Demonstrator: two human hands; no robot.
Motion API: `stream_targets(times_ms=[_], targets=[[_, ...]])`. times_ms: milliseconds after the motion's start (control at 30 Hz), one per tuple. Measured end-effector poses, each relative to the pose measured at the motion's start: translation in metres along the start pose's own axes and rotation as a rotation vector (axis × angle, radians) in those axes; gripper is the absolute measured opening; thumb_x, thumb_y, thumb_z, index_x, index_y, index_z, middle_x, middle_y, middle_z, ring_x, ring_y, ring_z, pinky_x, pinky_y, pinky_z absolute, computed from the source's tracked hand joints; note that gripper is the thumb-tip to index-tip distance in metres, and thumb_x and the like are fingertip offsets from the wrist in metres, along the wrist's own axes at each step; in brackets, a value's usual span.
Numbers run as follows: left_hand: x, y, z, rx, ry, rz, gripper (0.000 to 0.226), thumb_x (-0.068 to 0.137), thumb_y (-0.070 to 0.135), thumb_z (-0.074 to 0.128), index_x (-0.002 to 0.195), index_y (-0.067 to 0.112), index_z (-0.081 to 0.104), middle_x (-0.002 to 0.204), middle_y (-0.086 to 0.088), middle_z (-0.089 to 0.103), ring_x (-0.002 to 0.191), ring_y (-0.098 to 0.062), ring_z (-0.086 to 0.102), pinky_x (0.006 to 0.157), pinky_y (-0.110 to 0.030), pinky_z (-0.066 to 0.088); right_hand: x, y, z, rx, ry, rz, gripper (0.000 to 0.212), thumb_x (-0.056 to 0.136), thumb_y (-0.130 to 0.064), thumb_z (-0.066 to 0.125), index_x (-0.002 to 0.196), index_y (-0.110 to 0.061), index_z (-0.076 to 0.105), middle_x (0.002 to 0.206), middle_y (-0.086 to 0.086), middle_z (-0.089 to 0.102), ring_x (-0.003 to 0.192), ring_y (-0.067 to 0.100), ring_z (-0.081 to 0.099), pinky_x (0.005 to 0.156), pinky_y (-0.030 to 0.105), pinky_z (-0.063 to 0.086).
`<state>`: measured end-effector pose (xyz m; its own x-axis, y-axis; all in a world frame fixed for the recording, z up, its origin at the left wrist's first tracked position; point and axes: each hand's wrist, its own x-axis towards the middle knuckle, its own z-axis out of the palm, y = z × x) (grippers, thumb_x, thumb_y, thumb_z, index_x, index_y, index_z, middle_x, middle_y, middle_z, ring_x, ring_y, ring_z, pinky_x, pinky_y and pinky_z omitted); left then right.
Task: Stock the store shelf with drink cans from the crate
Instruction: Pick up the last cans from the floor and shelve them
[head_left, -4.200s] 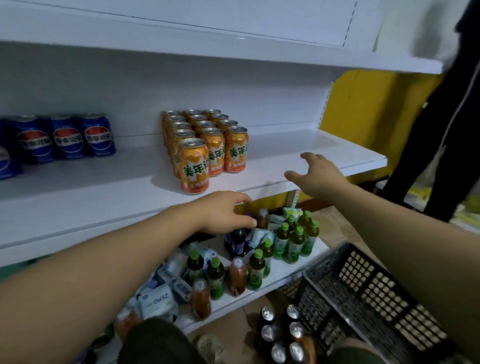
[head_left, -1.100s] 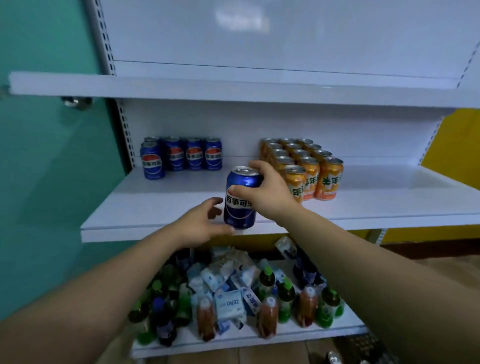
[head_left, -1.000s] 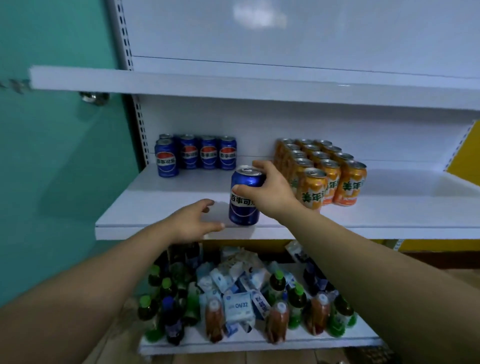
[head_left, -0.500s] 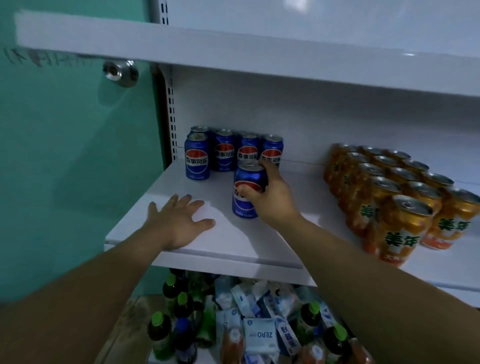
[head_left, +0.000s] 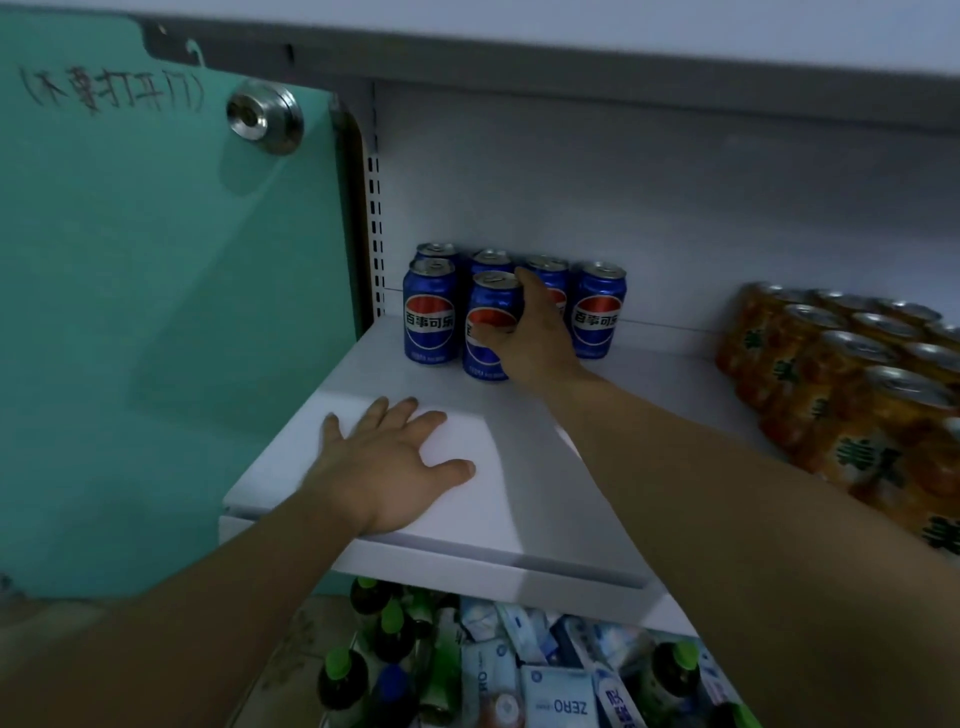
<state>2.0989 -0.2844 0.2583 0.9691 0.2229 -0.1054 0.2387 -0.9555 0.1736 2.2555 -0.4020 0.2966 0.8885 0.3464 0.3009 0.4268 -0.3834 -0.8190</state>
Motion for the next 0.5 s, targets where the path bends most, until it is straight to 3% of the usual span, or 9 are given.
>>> stream_targets(times_ms=[500], targets=[[-0.001,-0.001,0.000,0.000,0.009,-0.001,0.075,0.084,0.075,0.026,0.149,0.042,0.008,0.160,0.014,-0.003,0.147,-0.012,-0.007,0.116,-0.054,-0.006,0.015,0.006,0.009,-0.001,-0.014,0.021,0.095,0.087,-0.027,0.071,0.154,-0.027,0.003,0.155,0.001,0.029,0.140,0.021,0.033,0.110,0.037,0.033]])
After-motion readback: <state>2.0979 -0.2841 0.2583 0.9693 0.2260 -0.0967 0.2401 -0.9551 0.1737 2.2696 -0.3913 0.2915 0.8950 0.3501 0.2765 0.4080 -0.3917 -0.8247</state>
